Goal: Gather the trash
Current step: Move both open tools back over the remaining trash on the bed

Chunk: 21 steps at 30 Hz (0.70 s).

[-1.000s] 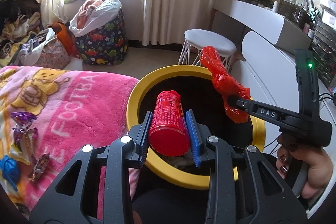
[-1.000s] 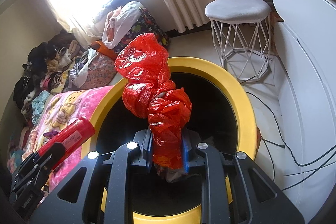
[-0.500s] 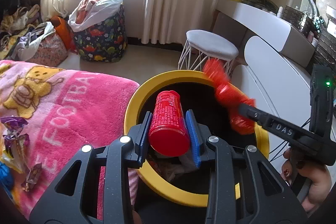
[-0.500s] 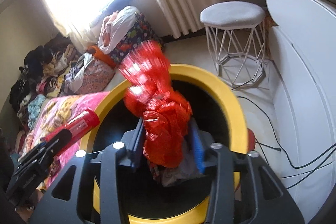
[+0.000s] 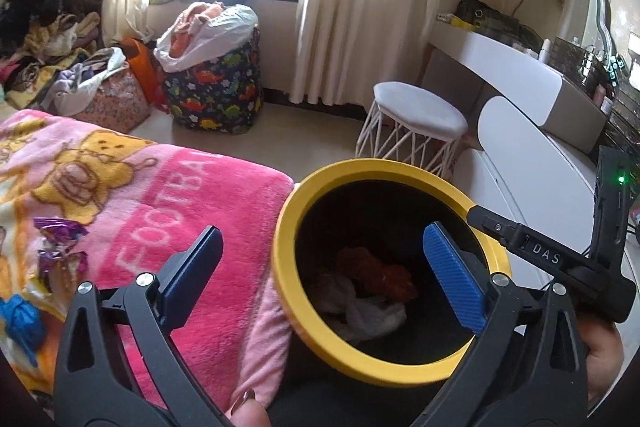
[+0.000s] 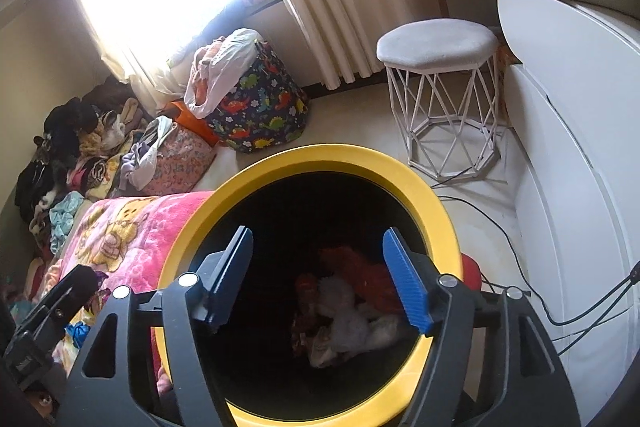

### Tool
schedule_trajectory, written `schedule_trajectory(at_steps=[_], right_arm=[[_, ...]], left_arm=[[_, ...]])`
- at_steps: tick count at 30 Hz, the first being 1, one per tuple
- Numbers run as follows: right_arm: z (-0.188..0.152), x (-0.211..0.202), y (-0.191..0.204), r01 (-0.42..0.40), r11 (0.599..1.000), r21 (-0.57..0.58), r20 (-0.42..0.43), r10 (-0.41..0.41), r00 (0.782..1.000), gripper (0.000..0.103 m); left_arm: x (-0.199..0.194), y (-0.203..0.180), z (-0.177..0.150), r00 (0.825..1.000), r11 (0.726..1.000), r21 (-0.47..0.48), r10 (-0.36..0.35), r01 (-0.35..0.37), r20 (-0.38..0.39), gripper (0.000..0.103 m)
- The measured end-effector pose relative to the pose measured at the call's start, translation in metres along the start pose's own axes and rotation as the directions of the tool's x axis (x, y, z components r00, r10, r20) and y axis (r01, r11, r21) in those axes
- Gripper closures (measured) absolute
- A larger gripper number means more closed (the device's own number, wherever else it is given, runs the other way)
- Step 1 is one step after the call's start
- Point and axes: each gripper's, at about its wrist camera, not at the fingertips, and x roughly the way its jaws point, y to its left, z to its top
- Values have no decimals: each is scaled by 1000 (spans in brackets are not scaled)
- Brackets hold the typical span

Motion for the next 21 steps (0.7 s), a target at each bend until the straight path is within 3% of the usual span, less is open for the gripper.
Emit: schedule_trajectory(at_steps=[21], right_arm=[[-9, -4, 40, -13, 993, -113, 15, 15, 1000, 29]], left_arm=[[-42, 33, -9, 994, 996, -51, 81, -77, 76, 11]])
